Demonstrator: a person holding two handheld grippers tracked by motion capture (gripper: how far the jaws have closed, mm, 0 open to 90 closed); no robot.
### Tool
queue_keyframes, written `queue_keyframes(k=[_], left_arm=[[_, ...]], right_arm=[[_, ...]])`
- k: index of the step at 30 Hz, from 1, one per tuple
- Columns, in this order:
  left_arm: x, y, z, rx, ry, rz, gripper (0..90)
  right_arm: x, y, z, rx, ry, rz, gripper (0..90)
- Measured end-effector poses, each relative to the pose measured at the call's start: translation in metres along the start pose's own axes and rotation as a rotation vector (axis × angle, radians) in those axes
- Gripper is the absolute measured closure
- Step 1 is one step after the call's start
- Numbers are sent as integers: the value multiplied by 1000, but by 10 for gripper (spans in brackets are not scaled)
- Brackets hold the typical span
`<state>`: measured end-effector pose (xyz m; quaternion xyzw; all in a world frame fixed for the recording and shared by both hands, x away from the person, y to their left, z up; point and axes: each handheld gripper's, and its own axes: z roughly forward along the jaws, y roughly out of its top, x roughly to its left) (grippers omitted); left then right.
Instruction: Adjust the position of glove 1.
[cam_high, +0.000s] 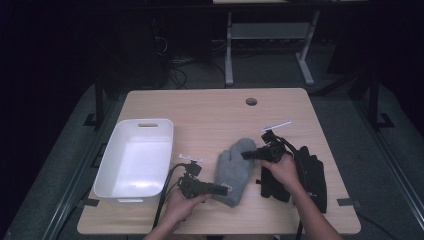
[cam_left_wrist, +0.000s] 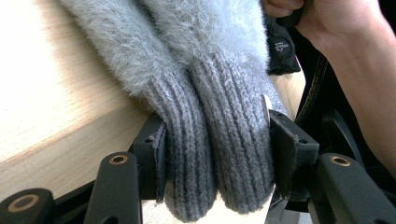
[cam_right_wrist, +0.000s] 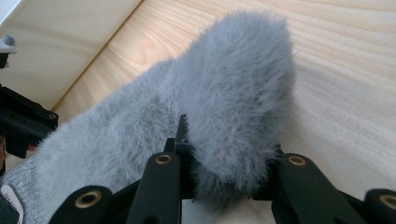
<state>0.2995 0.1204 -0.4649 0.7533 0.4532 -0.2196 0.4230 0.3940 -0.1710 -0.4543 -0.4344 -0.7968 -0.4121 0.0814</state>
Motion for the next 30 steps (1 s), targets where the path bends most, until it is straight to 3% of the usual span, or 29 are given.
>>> queue_keyframes(k=[4, 12, 15, 25, 30], left_arm=[[-6, 0, -4, -19, 10, 24, 461], [-24, 2, -20, -87, 27, 59, 459], [-31, 4, -29, -113, 26, 80, 459], [-44, 11, -64, -171, 26, 132, 458], [-47, 13, -83, -192, 59, 169, 458]], right_arm=[[7, 6, -7, -24, 10, -6, 706], [16, 15, -22, -105, 77, 46, 707], [24, 25, -31, -153, 117, 63, 707], [40, 46, -40, -212, 204, 137, 706], [53, 60, -38, -238, 231, 150, 707]])
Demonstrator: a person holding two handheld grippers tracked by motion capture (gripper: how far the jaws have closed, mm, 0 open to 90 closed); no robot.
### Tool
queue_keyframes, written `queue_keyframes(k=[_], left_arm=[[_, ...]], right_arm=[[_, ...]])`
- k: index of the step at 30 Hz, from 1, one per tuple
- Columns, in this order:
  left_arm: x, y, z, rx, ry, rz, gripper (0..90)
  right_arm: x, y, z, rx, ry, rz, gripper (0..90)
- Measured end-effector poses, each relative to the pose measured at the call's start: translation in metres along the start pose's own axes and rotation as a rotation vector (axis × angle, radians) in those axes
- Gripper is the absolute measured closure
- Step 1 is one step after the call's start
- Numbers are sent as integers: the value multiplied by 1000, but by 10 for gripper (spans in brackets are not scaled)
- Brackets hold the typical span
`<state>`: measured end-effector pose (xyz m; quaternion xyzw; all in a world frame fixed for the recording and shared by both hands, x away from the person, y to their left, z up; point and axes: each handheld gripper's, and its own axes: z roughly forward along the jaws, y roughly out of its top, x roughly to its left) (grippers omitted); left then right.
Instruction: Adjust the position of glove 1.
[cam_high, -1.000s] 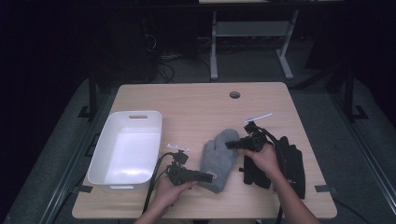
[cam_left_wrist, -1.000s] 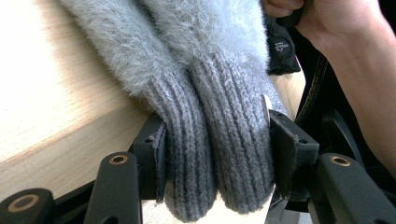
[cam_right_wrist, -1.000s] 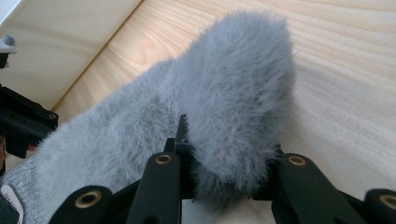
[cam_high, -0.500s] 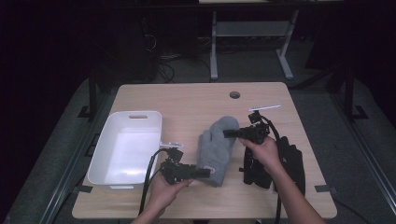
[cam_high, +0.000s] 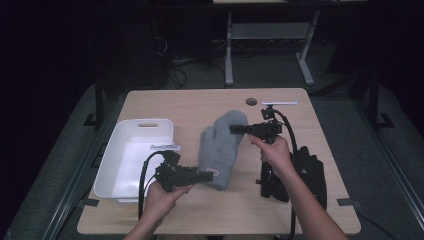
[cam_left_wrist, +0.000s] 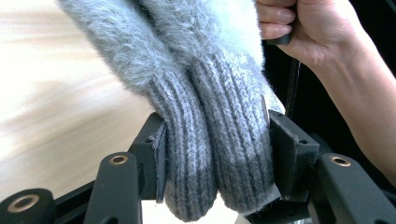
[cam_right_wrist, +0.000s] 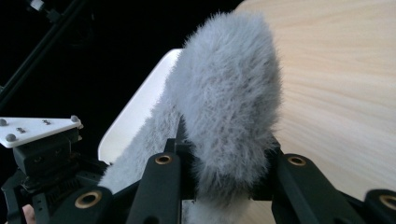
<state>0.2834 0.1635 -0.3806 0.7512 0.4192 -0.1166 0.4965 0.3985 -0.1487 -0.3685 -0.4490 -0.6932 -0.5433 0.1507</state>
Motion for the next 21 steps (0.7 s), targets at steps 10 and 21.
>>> queue_keyframes(k=[10, 21], left_arm=[[6, 1, -30, -38, 32, 6, 454], [13, 1, -57, -67, 60, -5, 447]], right_arm=[[25, 18, 25, 7, 16, -34, 707], [47, 33, 50, 39, 14, -77, 709]])
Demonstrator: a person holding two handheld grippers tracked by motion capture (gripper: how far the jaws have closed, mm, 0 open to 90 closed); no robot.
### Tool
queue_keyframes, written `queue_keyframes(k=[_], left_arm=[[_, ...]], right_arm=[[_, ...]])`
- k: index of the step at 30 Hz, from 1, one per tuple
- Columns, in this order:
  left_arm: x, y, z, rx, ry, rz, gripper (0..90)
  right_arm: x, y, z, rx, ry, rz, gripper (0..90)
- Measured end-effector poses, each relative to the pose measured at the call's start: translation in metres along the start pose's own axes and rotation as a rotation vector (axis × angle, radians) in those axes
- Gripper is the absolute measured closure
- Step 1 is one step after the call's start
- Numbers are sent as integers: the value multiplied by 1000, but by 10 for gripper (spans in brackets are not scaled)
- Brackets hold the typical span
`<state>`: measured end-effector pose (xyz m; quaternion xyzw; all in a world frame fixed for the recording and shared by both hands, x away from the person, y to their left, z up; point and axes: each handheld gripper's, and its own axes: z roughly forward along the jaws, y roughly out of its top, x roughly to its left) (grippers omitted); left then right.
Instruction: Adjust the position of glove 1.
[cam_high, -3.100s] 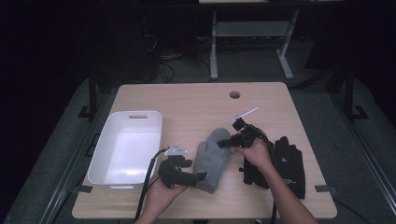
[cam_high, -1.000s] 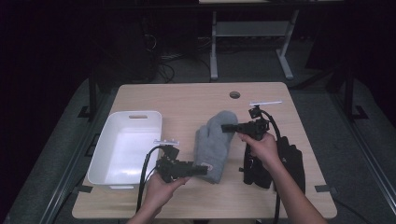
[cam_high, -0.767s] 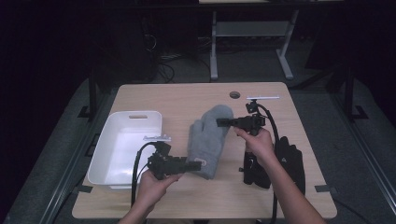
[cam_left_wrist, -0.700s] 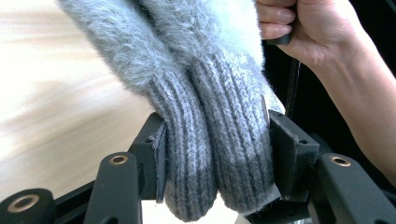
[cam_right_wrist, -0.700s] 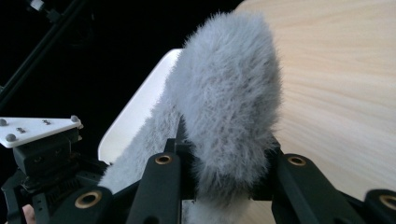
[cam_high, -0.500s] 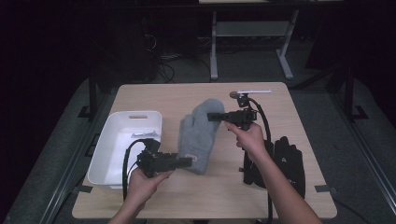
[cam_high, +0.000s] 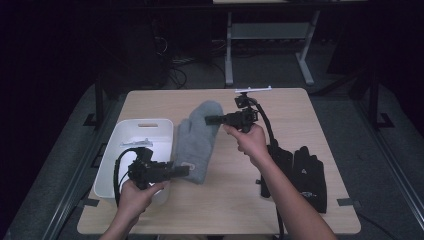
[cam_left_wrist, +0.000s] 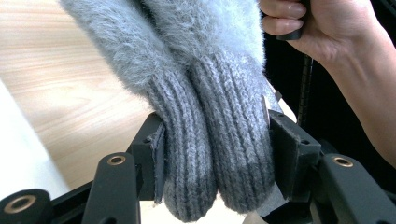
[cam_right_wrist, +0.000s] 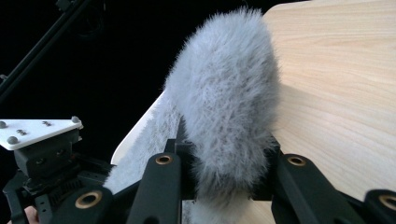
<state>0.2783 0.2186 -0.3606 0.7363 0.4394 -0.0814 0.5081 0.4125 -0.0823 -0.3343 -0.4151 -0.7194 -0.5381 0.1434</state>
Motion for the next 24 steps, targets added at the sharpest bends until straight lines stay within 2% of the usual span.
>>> queue_keyframes(k=[8, 10, 24], left_arm=[[9, 1, -19, -17, 20, 2, 444], [10, 0, -23, -32, 28, -18, 444], [34, -8, -58, -69, 67, -54, 436]], right_arm=[[12, 12, 20, 17, 6, -25, 710], [14, 14, 25, 21, 7, -32, 710], [32, 29, 73, 58, 39, -56, 713]])
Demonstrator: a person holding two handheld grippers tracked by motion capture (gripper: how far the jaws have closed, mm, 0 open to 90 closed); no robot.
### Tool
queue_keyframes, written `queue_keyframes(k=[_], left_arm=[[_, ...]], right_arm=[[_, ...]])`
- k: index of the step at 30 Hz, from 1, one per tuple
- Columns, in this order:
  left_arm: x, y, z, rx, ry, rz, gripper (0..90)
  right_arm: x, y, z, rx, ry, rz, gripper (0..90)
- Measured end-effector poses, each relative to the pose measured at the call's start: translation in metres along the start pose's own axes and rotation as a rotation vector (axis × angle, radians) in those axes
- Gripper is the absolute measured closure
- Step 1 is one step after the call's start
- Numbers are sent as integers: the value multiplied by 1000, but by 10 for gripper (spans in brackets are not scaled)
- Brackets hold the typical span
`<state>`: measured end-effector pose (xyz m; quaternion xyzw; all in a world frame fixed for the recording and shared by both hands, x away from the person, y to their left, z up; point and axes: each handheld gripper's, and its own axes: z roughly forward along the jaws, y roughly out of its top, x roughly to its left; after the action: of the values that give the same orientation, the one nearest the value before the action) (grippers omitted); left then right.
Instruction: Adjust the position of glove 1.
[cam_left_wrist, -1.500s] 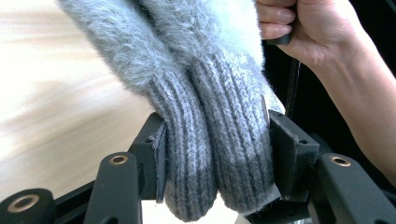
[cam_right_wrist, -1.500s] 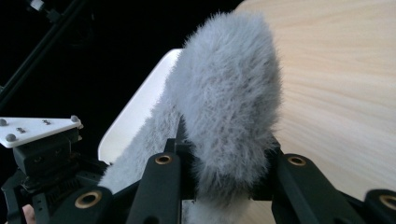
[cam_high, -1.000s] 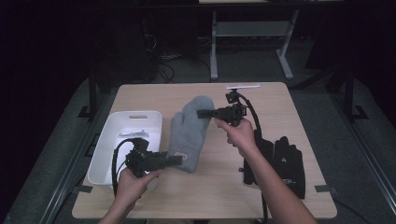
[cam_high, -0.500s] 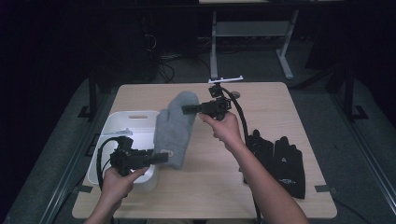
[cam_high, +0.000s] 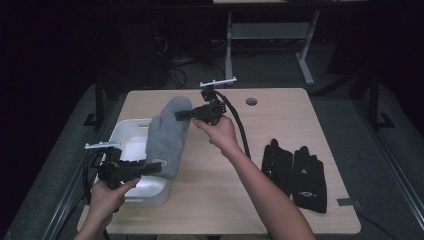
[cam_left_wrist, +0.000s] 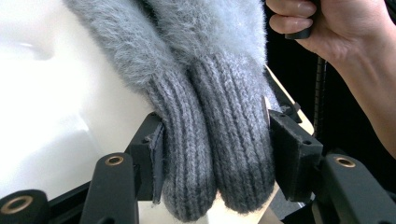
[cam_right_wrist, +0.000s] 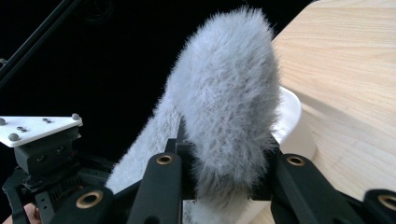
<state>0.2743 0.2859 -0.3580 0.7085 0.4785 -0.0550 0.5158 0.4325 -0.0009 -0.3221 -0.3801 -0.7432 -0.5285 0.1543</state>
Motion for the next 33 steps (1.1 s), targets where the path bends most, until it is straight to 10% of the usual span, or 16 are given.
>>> queue_keyframes(k=[33], left_arm=[[46, -22, -17, 47, 96, -83, 409]], right_arm=[[0, -1, 73, 110, -33, -53, 713]])
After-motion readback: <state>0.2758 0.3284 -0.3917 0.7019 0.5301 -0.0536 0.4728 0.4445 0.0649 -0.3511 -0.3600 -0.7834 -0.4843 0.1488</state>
